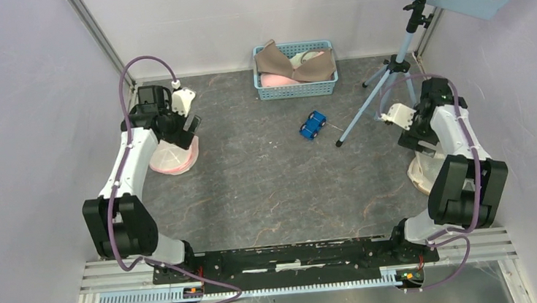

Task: Unzip the laundry bag and remove the bra
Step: Move the laundry bag to the center of the board.

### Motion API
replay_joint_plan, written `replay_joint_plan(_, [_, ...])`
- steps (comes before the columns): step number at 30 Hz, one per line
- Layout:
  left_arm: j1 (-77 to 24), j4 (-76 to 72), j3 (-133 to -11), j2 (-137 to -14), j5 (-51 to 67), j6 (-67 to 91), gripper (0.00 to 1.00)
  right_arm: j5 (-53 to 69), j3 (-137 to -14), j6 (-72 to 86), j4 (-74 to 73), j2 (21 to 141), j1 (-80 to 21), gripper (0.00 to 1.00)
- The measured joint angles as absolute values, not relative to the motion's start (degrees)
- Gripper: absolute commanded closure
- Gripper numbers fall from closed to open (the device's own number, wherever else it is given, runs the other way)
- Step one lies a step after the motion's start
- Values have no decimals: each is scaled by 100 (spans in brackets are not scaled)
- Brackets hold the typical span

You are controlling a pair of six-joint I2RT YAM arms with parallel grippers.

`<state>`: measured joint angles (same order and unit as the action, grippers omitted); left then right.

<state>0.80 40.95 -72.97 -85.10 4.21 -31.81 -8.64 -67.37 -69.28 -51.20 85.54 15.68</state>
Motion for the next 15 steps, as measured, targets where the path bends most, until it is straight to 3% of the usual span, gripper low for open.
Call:
replay_joint_plan(7, [-204,4198,-7297,-8298,639,-3179,0,-1223,-6104,-7164,-4941,8632,1588,30])
replay_joint_plan(15, [-305,4215,-7297,-8237,797,-3177,0,-1245,-5959,-7247,-5096,8630,1592,14])
